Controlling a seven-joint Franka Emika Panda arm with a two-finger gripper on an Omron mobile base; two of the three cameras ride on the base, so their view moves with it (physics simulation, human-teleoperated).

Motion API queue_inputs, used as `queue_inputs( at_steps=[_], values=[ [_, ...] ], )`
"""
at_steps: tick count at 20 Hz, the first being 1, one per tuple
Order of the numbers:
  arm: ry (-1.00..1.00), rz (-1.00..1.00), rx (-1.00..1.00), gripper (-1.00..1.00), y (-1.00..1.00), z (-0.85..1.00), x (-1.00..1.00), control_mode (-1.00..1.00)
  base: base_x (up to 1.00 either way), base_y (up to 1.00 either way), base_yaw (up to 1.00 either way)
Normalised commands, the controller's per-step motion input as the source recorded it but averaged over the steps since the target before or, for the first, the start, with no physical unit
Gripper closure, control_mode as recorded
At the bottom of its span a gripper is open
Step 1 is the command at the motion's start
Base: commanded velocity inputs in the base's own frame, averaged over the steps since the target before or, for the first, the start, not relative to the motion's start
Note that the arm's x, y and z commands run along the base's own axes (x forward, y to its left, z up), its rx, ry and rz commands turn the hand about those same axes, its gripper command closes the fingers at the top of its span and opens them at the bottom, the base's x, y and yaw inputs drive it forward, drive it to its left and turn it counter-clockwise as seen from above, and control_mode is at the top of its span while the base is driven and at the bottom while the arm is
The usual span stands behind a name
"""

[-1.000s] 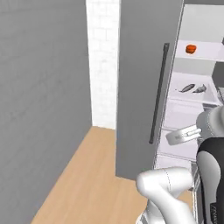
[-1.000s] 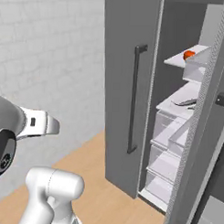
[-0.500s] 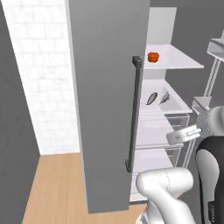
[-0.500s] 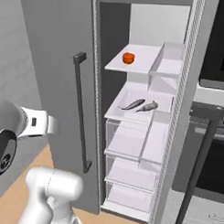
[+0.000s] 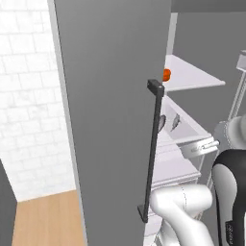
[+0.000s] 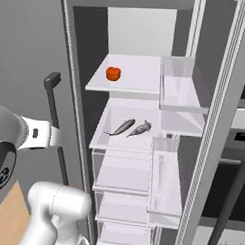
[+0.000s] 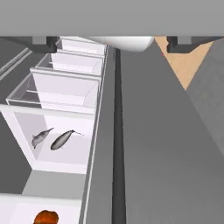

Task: Place one squash and one fish in each tupperware on the nearby counter, to pack two identical lunches.

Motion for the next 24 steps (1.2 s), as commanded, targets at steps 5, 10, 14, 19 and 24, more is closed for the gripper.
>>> queue_inputs(
  at_steps=[5,10,14,19,24],
  values=[
    [0.00,0.00,0.00,-1.00,0.00,0.00,0.00,1.00,0.11,-0.27,-0.17],
    [0.00,0.00,0.00,-1.00,0.00,0.00,0.00,1.00,0.01,-0.31,-0.09],
    [0.00,0.00,0.00,-1.00,0.00,0.00,0.00,1.00,0.00,-0.36,-0.05],
    [0.00,0.00,0.00,-1.00,0.00,0.00,0.00,1.00,0.03,-0.35,0.00],
    [0.00,0.00,0.00,-1.00,0.00,0.00,0.00,1.00,0.26,-0.01,0.02]
  ],
)
